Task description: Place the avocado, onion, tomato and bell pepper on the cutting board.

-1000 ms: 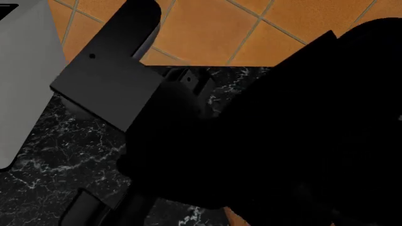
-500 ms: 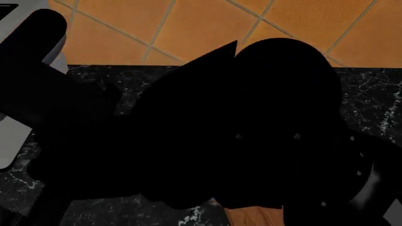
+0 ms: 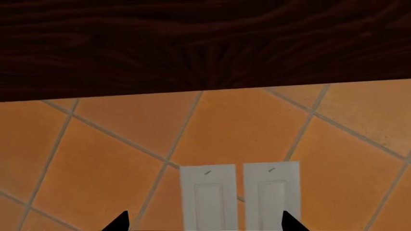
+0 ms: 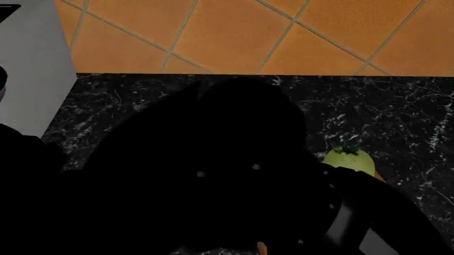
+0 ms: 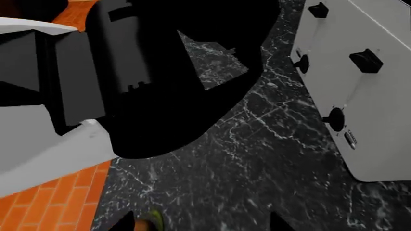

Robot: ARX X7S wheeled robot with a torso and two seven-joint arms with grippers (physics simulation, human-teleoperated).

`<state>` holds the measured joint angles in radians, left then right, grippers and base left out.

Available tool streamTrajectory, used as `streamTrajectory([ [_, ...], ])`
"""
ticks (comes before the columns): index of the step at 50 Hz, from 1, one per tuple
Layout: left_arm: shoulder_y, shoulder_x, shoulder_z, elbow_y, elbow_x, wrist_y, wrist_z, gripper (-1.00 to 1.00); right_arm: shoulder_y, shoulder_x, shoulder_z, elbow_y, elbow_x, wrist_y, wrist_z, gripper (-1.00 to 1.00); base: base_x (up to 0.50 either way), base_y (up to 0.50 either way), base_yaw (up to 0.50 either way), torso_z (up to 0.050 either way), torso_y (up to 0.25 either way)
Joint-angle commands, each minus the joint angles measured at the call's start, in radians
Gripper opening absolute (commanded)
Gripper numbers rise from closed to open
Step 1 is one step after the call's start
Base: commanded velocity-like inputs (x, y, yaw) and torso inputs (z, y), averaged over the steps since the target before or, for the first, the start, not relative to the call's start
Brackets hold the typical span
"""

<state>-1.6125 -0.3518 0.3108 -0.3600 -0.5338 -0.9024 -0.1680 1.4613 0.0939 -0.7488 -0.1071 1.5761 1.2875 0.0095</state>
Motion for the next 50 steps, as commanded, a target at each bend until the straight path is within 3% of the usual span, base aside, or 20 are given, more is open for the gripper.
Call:
streamTrajectory([
  [1,0.002,0.013,-0.036,-0.01,0.014,0.006,0.022,1.0,-0.045,-0.056,-0.025,0.025,-0.036,-0.047,-0.075,1.0,0.0,0.0,0.0,0.0,0.0],
  [50,0.047,0.011,-0.038,-0.028,0.011,0.038,0.01,1.0,-0.198,-0.053,-0.33,0.023,-0.077,-0.194,-0.203,1.0,0.0,0.0,0.0,0.0,0.0],
])
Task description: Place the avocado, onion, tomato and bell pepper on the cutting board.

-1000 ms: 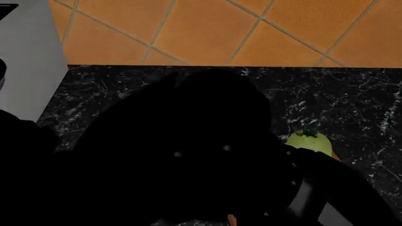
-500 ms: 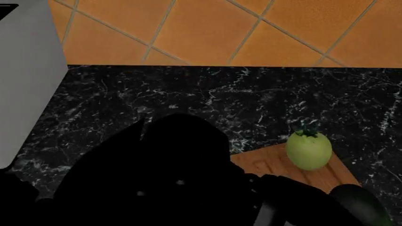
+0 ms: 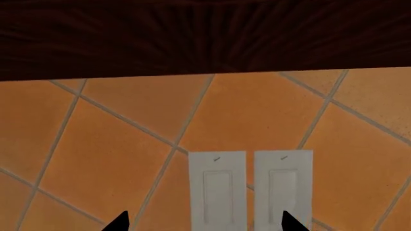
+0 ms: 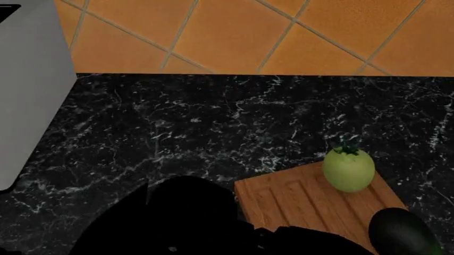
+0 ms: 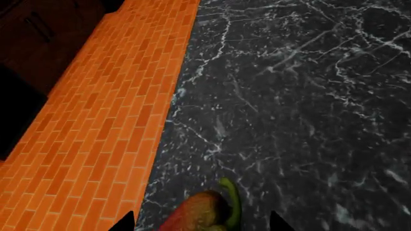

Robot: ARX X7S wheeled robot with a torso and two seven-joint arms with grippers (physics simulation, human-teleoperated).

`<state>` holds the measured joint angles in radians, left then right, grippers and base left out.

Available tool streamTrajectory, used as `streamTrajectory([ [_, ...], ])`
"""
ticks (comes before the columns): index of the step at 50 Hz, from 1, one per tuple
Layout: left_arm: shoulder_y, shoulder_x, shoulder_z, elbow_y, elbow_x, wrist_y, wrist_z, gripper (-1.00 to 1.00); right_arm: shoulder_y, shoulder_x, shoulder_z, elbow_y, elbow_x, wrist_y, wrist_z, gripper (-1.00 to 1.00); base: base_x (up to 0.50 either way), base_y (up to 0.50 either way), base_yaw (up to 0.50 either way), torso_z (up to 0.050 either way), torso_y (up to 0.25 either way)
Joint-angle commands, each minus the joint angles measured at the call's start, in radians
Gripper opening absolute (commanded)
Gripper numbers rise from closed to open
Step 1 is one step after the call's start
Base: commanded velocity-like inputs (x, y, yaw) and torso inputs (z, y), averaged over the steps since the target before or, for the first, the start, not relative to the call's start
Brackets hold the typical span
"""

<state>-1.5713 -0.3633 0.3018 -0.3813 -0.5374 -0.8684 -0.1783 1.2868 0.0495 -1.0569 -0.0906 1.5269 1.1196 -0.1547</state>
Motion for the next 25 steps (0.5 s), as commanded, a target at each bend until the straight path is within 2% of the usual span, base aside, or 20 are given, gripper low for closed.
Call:
streamTrajectory([
  [1,0.006,0.022,-0.029,-0.007,0.014,0.003,0.021,1.0,-0.024,-0.008,-0.023,0.006,-0.027,-0.027,-0.038,1.0,0.0,0.0,0.0,0.0,0.0],
  [23,0.016,0.02,-0.028,-0.009,0.011,0.009,0.018,1.0,-0.052,0.01,-0.097,0.018,-0.063,-0.059,-0.083,1.0,0.0,0.0,0.0,0.0,0.0],
  [24,0.018,0.02,-0.029,-0.008,0.01,0.009,0.017,1.0,-0.049,0.013,-0.096,0.013,-0.062,-0.059,-0.079,-1.0,0.0,0.0,0.0,0.0,0.0],
  [25,0.019,0.02,-0.028,-0.005,0.01,0.008,0.016,1.0,-0.048,0.014,-0.096,0.007,-0.058,-0.058,-0.078,-1.0,0.0,0.0,0.0,0.0,0.0],
])
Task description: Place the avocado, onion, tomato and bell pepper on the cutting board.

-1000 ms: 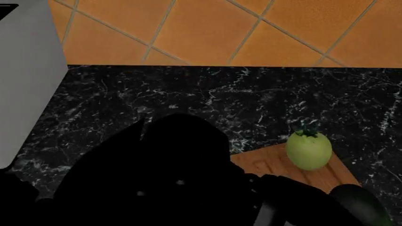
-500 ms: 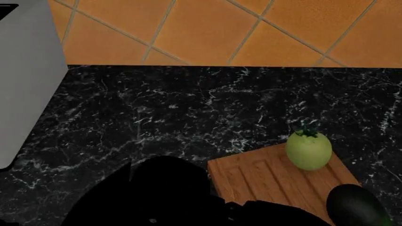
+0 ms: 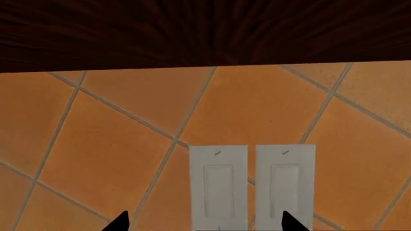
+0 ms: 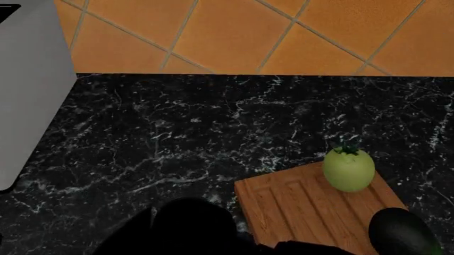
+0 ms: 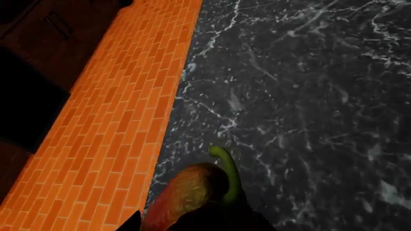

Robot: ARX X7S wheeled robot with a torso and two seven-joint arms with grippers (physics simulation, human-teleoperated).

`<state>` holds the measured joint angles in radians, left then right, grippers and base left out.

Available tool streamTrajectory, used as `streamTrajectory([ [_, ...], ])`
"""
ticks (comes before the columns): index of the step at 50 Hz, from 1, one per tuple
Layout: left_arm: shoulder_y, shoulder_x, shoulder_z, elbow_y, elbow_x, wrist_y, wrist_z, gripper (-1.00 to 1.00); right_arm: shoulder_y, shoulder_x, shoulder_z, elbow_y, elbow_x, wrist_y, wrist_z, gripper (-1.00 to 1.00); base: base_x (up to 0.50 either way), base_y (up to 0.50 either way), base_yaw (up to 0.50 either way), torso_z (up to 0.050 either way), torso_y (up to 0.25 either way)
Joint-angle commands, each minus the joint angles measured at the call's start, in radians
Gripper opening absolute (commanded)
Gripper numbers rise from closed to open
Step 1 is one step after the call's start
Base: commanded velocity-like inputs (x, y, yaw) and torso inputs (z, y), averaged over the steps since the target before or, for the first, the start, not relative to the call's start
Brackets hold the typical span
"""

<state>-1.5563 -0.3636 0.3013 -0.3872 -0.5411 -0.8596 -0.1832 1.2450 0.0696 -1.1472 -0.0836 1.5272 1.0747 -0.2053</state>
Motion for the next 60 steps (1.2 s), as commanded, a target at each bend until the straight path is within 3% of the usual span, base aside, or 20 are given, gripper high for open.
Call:
streamTrajectory([
  [1,0.006,0.021,-0.029,0.002,0.012,-0.001,0.02,1.0,-0.003,-0.006,-0.007,-0.002,-0.058,-0.013,-0.027,-1.0,0.0,0.0,0.0,0.0,0.0],
  [8,-0.014,0.022,-0.021,-0.011,0.016,0.001,0.026,1.0,0.046,0.028,0.028,-0.034,-0.049,-0.021,-0.014,-1.0,0.0,0.0,0.0,0.0,0.0],
  [20,-0.008,0.03,-0.018,-0.032,0.02,0.019,0.028,1.0,0.102,0.204,0.17,-0.189,0.171,-0.013,0.278,-1.0,0.0,0.0,0.0,0.0,0.0],
  [27,-0.009,0.031,-0.009,-0.043,0.024,0.03,0.036,1.0,0.12,0.26,0.192,-0.22,0.226,-0.01,0.345,-1.0,0.0,0.0,0.0,0.0,0.0],
  [41,-0.018,0.026,-0.019,-0.01,0.009,-0.001,0.02,1.0,0.147,0.474,0.239,-0.425,0.511,-0.073,0.692,-1.0,0.0,0.0,0.0,0.0,0.0],
  [48,-0.024,0.025,-0.026,0.007,0.002,-0.015,0.009,1.0,0.167,0.552,0.247,-0.457,0.557,-0.077,0.753,-1.0,0.0,0.0,0.0,0.0,0.0],
  [60,-0.002,0.01,-0.023,0.051,0.011,-0.004,-0.011,1.0,0.351,0.7,0.247,-0.507,0.784,-0.092,0.952,-1.0,0.0,0.0,0.0,0.0,0.0],
])
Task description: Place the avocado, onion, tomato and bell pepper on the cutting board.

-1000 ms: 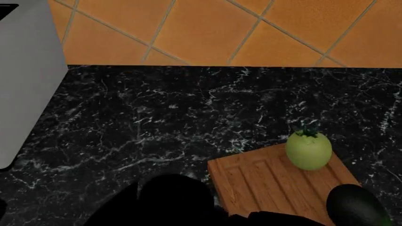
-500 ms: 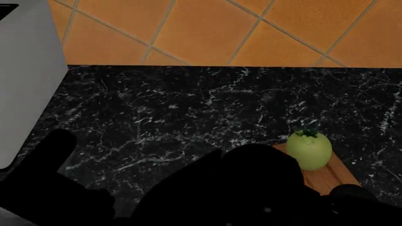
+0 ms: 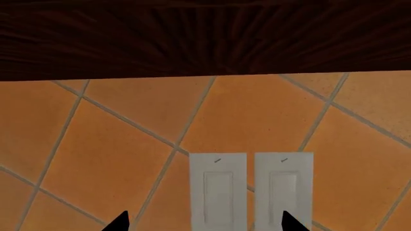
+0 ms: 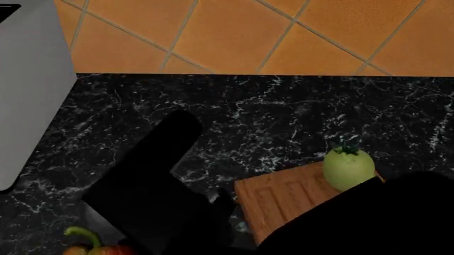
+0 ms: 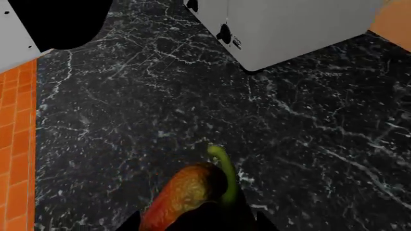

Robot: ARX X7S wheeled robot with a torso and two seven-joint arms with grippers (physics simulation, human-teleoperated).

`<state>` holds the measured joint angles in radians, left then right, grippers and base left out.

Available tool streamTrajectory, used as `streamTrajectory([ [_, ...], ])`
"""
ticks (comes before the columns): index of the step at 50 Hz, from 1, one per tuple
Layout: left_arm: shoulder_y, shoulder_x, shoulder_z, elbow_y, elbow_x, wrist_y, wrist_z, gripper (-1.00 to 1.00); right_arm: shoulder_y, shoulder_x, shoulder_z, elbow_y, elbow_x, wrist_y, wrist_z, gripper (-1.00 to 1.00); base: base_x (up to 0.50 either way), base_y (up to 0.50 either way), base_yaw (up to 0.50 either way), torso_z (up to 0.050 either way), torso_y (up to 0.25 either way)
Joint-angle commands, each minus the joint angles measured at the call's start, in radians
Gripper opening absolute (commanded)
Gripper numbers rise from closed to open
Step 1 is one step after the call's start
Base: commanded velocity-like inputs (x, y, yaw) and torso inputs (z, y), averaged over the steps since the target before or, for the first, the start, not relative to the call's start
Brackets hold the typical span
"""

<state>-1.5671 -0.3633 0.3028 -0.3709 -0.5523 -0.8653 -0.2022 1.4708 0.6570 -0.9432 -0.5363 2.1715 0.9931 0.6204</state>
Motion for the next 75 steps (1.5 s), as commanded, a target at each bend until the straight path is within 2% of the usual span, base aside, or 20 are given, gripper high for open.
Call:
streamTrajectory([
  [1,0.011,0.009,-0.032,0.045,0.012,-0.01,0.005,1.0,0.146,0.127,0.038,-0.059,0.168,-0.007,0.145,-1.0,0.0,0.0,0.0,0.0,0.0],
  [8,0.016,-0.003,-0.043,0.111,0.002,-0.035,-0.019,1.0,0.278,0.219,0.033,-0.108,0.313,-0.025,0.275,-1.0,0.0,0.0,0.0,0.0,0.0],
  [13,0.069,-0.034,-0.05,0.233,-0.021,-0.094,-0.052,1.0,0.349,0.296,0.043,-0.138,0.395,-0.036,0.34,-1.0,0.0,0.0,0.0,0.0,0.0],
  [22,0.107,-0.03,-0.076,0.275,-0.05,-0.117,-0.073,1.0,0.438,0.333,0.031,-0.069,0.432,0.034,0.382,-1.0,0.0,0.0,0.0,0.0,0.0],
  [28,0.131,-0.028,-0.09,0.299,-0.063,-0.118,-0.084,1.0,0.389,0.382,0.072,-0.006,0.335,0.067,0.313,-1.0,0.0,0.0,0.0,0.0,0.0],
  [43,0.127,-0.026,-0.088,0.302,-0.072,-0.122,-0.081,1.0,0.277,0.416,0.103,0.077,0.116,0.12,0.194,-1.0,0.0,0.0,0.0,0.0,0.0],
  [55,0.148,-0.036,-0.094,0.308,-0.079,-0.122,-0.082,1.0,0.171,0.403,0.101,0.116,-0.04,0.13,0.091,-1.0,0.0,0.0,0.0,0.0,0.0],
  [75,0.162,-0.042,-0.1,0.305,-0.081,-0.115,-0.09,1.0,0.087,0.388,0.057,0.142,-0.114,0.129,0.072,-1.0,0.0,0.0,0.0,0.0,0.0],
])
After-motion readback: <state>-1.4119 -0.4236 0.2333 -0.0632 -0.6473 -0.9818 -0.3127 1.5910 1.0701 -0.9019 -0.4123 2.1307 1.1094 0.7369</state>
